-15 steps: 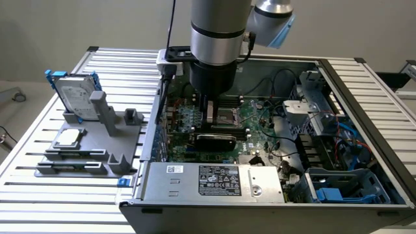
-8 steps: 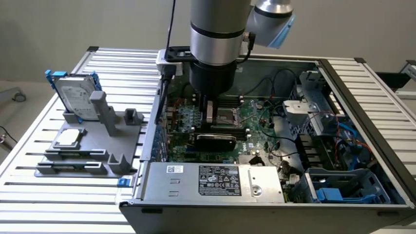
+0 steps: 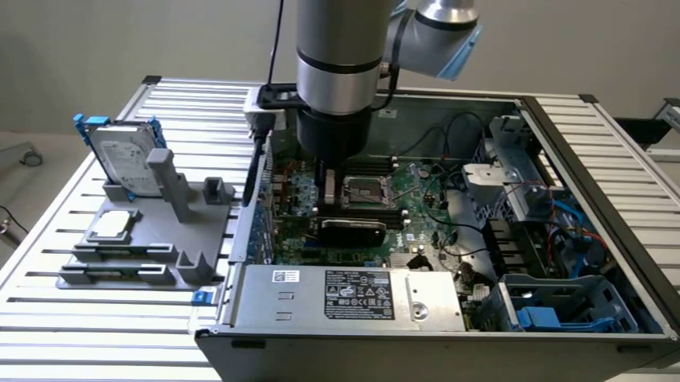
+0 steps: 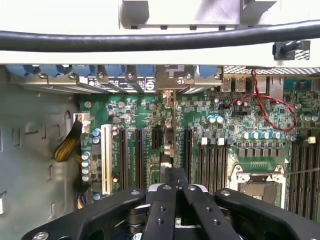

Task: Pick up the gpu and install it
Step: 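Press down on the gpu until it lock into place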

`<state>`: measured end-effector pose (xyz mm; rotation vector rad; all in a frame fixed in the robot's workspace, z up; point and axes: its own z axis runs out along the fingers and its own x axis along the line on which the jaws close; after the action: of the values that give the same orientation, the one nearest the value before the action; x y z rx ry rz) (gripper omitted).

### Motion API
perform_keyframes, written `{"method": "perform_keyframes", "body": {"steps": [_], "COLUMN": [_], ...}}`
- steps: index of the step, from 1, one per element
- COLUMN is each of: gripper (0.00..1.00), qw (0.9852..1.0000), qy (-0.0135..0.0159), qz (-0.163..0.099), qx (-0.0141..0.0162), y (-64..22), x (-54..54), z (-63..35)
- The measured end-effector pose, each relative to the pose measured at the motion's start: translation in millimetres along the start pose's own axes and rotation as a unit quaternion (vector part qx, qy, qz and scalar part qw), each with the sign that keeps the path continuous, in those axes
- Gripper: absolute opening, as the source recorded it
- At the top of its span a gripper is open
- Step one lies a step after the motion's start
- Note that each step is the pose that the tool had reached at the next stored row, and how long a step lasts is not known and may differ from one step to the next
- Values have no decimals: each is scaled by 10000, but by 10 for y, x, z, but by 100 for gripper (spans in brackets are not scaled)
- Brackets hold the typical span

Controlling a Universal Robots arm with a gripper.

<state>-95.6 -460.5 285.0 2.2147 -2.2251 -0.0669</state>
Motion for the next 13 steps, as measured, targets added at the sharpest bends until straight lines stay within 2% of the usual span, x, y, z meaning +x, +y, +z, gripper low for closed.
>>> {"method": "perform_keyframes", "body": {"steps": [4, 13], "gripper": [11, 11], "qw": [10000, 10000], "qy": [-8, -6], "qz": [-19, -60], "qx": [0, 0], "y": [1, -1], "x": [-33, -54], "z": [38, 105]}}
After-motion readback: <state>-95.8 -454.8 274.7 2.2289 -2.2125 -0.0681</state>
